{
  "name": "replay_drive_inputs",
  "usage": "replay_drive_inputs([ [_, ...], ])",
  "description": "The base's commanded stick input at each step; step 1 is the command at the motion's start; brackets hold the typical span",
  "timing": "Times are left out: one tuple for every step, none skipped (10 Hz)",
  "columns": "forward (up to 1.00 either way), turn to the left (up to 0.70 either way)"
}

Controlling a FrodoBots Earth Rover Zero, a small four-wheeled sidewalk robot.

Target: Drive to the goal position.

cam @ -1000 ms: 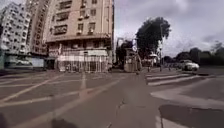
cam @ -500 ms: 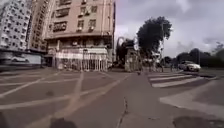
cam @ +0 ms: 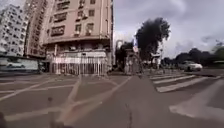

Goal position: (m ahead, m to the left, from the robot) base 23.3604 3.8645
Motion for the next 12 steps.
replay_drive_inputs([
  [0.7,0.0],
  [0.7,0.0],
  [0.7,0.0],
  [0.7,0.0],
  [0.7,0.0],
  [0.7,0.0],
  [0.7,0.0],
  [0.7,0.0],
  [0.7,0.0],
  [0.7,0.0],
  [0.7,0.0],
  [0.7,0.0],
])
